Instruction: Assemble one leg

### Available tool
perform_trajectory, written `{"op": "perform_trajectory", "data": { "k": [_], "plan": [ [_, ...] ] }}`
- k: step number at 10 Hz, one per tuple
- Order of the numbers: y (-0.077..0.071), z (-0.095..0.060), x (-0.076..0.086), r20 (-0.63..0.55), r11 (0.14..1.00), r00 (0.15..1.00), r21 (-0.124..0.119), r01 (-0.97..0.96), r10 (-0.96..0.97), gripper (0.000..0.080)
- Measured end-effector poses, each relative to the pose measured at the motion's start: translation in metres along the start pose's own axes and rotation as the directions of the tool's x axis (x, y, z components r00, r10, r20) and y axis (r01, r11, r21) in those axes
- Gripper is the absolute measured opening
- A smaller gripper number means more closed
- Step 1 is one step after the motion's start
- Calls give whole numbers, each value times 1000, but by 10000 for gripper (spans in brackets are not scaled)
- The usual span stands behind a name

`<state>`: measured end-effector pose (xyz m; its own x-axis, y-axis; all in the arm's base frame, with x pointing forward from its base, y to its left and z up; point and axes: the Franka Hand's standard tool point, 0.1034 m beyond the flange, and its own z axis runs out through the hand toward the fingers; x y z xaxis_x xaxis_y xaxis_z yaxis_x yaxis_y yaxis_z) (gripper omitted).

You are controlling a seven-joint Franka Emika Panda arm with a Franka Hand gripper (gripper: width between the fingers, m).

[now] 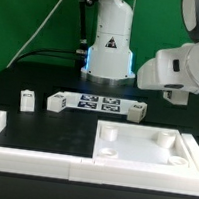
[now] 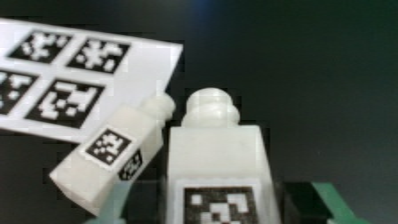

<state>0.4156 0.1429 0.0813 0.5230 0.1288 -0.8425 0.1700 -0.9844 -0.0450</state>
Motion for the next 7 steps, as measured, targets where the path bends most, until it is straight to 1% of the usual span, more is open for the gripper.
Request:
{"op": "perform_trajectory", "data": {
  "k": [1, 2, 3, 4, 5, 6, 7],
  "plan": [
    [0, -1, 2, -15, 1000, 1000, 1, 0, 0, 290],
    [-2, -11, 18, -160, 1000, 987, 8, -2, 3, 290],
    [-2, -13, 15, -266, 1000, 964, 7, -5, 7, 290],
    [-1, -10, 12, -317, 1000, 948, 5, -7, 9, 290],
    [0, -15, 17, -411, 1000, 911, 13, -16, 20, 290],
    [7, -20, 12, -486, 998, 872, 35, -52, 63, 290],
    [11, -31, 8, -585, 996, 807, 54, -69, 87, 290]
  ]
}}
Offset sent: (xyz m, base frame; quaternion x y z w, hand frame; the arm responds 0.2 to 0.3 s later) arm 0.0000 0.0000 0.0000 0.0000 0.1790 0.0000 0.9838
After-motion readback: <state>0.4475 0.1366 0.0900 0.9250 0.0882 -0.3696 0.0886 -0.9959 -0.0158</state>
